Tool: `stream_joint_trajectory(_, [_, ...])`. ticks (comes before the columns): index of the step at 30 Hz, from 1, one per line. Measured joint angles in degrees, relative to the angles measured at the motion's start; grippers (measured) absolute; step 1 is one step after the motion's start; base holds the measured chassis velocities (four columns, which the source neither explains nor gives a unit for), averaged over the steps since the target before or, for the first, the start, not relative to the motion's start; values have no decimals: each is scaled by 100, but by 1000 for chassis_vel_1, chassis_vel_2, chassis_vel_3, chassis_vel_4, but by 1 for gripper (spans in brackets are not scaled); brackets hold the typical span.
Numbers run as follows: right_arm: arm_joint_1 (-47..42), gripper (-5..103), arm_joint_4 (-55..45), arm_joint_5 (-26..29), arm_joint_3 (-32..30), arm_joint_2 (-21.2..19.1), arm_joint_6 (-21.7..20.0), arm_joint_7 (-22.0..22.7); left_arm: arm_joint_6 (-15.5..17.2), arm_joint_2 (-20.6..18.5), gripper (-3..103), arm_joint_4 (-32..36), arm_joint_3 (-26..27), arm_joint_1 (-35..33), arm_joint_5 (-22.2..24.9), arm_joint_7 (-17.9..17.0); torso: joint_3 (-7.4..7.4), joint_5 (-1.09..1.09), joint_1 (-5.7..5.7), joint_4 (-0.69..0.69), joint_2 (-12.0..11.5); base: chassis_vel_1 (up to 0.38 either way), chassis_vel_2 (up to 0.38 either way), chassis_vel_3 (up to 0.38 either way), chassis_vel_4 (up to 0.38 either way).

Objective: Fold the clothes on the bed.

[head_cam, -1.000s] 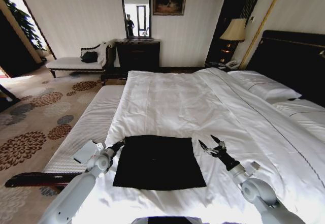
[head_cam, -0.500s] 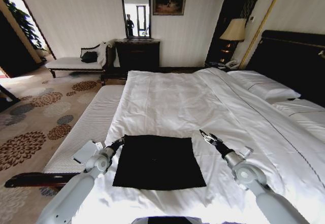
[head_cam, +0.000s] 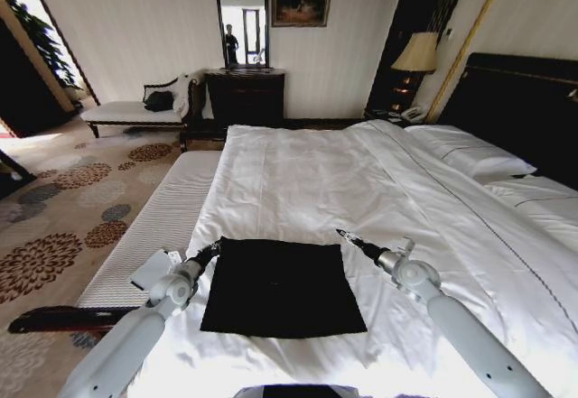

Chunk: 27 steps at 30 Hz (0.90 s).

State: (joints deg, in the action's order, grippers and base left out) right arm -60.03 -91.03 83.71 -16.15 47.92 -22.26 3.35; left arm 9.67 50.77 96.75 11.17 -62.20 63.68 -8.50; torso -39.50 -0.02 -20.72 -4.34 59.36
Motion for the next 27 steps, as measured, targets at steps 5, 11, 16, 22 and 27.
stream_joint_trajectory(5, [103,100,178,-28,153,50,-19,-7,-9,-47,0,16,2,-41,-21,30,0,-1,0,2,1,0,0,0,0])
stream_joint_trajectory(11, [76,100,141,-42,173,76,-41,-28,-34,-83,0,37,-3,-71,-44,88,0,-1,0,1,1,0,0,0,0])
stream_joint_trajectory(16, [74,85,148,-118,223,99,-44,-27,-34,-62,0,26,-17,-46,-48,71,0,-1,1,2,1,0,0,0,0])
stream_joint_trajectory(22, [28,64,97,-214,247,106,-48,-33,-32,-64,0,27,-19,-28,-38,59,0,-1,1,1,1,0,0,0,0])
stream_joint_trajectory(27, [3,47,93,-257,253,103,-47,-36,-32,-60,0,27,-11,-18,-33,60,0,-1,1,1,1,0,0,0,0])
